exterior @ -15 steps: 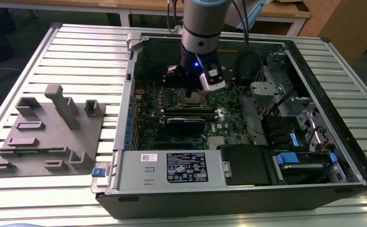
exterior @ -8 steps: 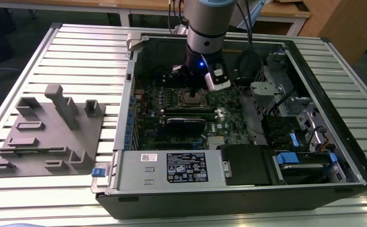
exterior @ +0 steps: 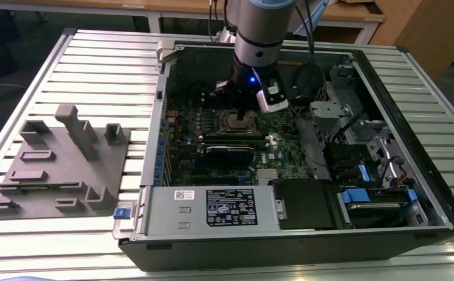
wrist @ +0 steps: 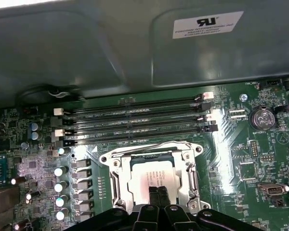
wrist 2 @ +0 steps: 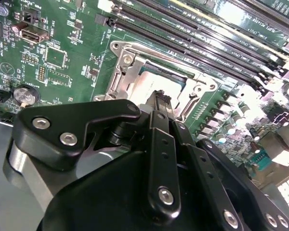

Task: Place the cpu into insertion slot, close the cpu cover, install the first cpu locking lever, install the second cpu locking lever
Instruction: 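Install the second cpu locking lever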

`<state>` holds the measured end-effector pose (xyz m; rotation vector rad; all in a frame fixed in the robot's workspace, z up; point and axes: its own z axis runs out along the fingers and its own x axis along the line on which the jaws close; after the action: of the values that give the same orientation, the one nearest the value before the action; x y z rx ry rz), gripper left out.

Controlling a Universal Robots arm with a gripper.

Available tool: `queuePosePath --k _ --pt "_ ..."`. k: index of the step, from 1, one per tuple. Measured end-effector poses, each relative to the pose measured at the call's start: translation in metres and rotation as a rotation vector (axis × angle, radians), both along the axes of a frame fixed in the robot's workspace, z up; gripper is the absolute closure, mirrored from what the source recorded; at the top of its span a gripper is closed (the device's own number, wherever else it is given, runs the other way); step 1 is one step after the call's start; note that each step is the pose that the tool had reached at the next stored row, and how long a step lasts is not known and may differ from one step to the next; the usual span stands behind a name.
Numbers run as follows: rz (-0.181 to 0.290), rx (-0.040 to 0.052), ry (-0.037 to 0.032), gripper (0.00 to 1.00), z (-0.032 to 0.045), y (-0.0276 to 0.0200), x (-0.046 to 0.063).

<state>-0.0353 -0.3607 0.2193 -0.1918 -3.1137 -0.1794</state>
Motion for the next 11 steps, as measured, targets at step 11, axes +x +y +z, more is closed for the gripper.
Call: queuePosePath --k 11 --pt "0.009 -0.0227 0.0 0.89 -0.0005 0.0011 -0.0003"
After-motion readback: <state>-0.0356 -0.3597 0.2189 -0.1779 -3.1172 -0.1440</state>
